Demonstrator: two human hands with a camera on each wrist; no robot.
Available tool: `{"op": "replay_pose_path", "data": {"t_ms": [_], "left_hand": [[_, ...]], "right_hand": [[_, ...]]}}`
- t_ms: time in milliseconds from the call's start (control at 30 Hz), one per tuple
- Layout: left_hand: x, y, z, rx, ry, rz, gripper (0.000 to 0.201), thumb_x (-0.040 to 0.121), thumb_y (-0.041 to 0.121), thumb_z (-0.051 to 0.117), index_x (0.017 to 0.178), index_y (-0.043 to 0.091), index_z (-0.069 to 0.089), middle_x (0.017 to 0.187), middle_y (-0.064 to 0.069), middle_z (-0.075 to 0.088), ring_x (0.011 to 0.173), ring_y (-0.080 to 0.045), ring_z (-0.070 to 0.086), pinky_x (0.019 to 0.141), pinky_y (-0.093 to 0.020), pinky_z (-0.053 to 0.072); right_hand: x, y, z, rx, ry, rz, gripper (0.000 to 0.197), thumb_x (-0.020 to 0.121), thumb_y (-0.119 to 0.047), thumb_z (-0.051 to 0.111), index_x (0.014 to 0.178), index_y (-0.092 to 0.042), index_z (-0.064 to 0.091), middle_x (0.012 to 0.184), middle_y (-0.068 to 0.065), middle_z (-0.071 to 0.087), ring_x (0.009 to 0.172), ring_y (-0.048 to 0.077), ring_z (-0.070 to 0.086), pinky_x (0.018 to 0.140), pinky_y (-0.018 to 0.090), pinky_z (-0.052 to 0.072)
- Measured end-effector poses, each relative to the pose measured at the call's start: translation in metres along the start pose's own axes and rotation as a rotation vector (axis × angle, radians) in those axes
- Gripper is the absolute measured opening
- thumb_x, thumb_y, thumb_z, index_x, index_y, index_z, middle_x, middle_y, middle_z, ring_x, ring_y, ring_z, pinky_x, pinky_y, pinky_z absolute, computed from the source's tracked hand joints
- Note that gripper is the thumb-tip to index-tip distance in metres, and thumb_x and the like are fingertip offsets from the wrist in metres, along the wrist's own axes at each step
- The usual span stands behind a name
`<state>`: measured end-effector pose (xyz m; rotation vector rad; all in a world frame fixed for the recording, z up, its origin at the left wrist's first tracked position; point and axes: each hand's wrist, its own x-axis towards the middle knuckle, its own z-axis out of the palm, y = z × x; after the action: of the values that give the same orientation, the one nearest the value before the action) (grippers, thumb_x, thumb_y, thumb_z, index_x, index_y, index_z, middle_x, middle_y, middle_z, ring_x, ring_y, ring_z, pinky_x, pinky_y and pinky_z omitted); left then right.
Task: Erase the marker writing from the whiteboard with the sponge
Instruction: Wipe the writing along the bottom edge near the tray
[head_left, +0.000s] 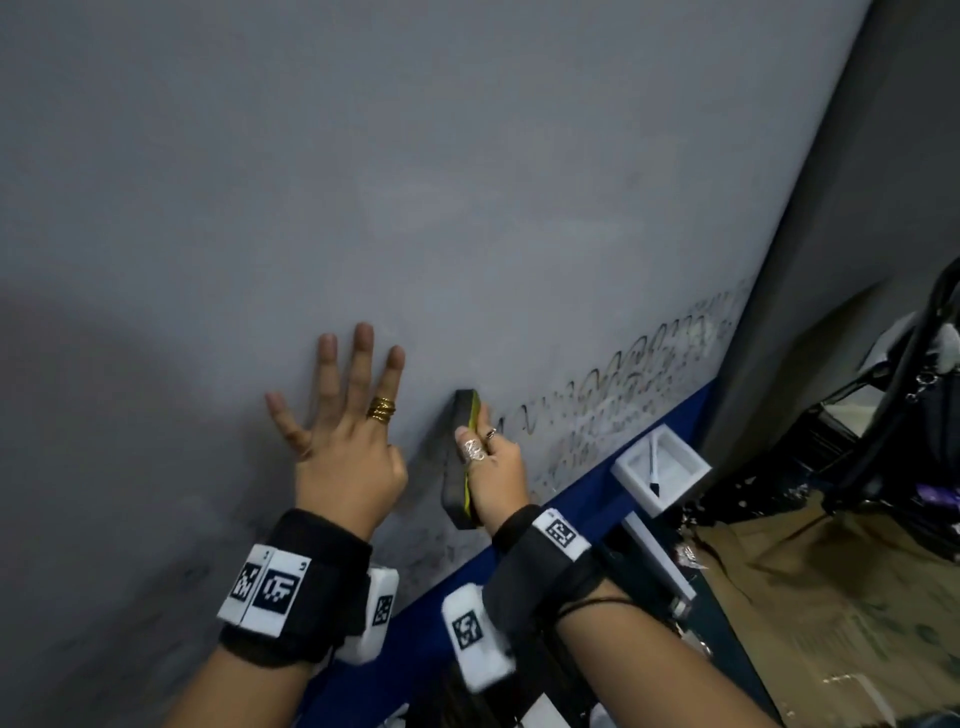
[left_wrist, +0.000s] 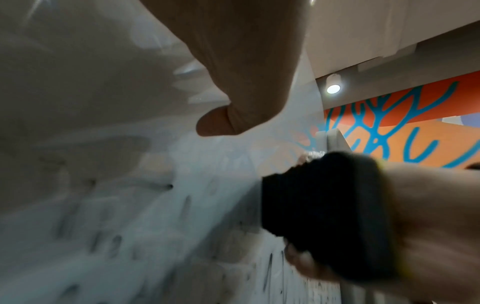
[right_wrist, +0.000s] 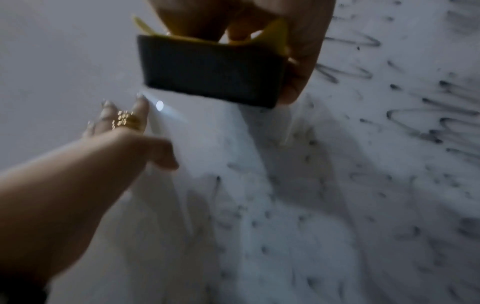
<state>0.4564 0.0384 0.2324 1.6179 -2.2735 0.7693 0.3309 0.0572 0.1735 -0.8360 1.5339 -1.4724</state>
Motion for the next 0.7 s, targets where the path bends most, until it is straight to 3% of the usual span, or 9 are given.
{"op": "replay_pose_path", "data": {"t_ms": [67,133,233,300,367,433,533,600,700], "left_hand": [[0.000,-0.005,-0.001,0.020,0.016,0.023,0.112,0.058,0.020,0.067,0.151,0.028,0.005,0.160,-0.003,-0.009,0.146,-0.030,-0.009,0.101,-0.065,-0.018],[-0.004,-0.010,-0.004,0.050,0.032,0.045,0.108,0.062,0.023,0.065,0.152,0.026,0.006,0.160,-0.004,-0.007,0.146,-0.029,-0.008,0.102,-0.062,-0.018],[-0.019,-0.017,-0.012,0.034,0.035,0.010,0.100,0.065,0.025,0.061,0.152,0.022,0.012,0.160,-0.006,-0.005,0.146,-0.029,-0.003,0.104,-0.062,-0.015],[-0.033,-0.023,-0.013,-0.001,0.034,-0.058,0.098,0.065,0.021,0.062,0.151,0.022,0.015,0.160,-0.005,-0.004,0.147,-0.029,-0.002,0.103,-0.061,-0.015],[-0.041,-0.030,-0.011,-0.018,0.038,-0.083,0.094,0.069,0.020,0.059,0.152,0.024,0.015,0.160,-0.005,-0.004,0.147,-0.029,-0.002,0.102,-0.061,-0.016],[-0.045,-0.038,-0.007,0.014,0.049,-0.049,0.084,0.076,0.022,0.050,0.151,0.027,0.012,0.160,-0.005,-0.004,0.146,-0.030,-0.001,0.102,-0.063,-0.018],[-0.045,-0.043,-0.003,0.063,0.017,-0.015,0.086,0.076,0.025,0.050,0.151,0.027,0.008,0.160,-0.005,-0.008,0.146,-0.031,-0.005,0.101,-0.063,-0.018],[-0.045,-0.044,-0.001,0.095,0.001,-0.011,0.092,0.073,0.026,0.053,0.152,0.027,0.005,0.159,-0.005,-0.011,0.146,-0.031,-0.007,0.101,-0.063,-0.019],[-0.044,-0.050,-0.003,0.127,0.018,-0.003,0.096,0.071,0.026,0.055,0.152,0.029,0.004,0.160,-0.003,-0.010,0.147,-0.028,-0.005,0.101,-0.062,-0.021]], "right_hand": [[0.021,-0.010,-0.011,0.082,0.119,0.026,0.038,0.094,-0.020,0.054,0.129,-0.005,0.053,0.102,0.003,0.058,0.096,0.017,0.054,0.089,0.032,0.045],[0.054,-0.029,-0.038,-0.031,0.260,0.037,0.031,0.096,-0.025,0.051,0.109,0.000,0.063,0.094,0.012,0.058,0.088,0.021,0.052,0.078,0.031,0.040],[0.095,-0.054,-0.085,-0.056,0.377,0.120,0.045,0.096,-0.029,0.048,0.116,0.011,0.056,0.117,0.026,0.058,0.108,0.036,0.054,0.089,0.037,0.038],[0.099,-0.056,-0.092,-0.096,0.360,0.137,0.046,0.096,-0.028,0.048,0.120,0.010,0.053,0.122,0.023,0.055,0.116,0.034,0.051,0.089,0.032,0.036],[0.082,-0.047,-0.073,-0.103,0.330,0.080,0.042,0.095,-0.025,0.052,0.116,0.011,0.057,0.103,0.018,0.056,0.103,0.027,0.055,0.080,0.028,0.036],[0.050,-0.023,-0.037,-0.083,0.257,0.050,0.034,0.093,-0.022,0.056,0.103,0.010,0.062,0.091,0.013,0.057,0.089,0.023,0.055,0.078,0.032,0.043],[-0.013,0.012,0.019,-0.098,-0.019,0.075,0.017,0.092,-0.022,0.056,0.088,-0.007,0.061,0.086,0.012,0.061,0.086,0.027,0.060,0.085,0.043,0.051],[-0.042,0.022,0.044,-0.115,-0.153,0.081,0.017,0.093,-0.023,0.055,0.082,-0.011,0.059,0.082,0.009,0.060,0.084,0.026,0.059,0.083,0.040,0.051],[-0.050,0.017,0.051,-0.057,-0.128,0.091,0.022,0.094,-0.022,0.053,0.098,-0.003,0.064,0.086,0.008,0.061,0.087,0.023,0.058,0.078,0.033,0.048]]}}
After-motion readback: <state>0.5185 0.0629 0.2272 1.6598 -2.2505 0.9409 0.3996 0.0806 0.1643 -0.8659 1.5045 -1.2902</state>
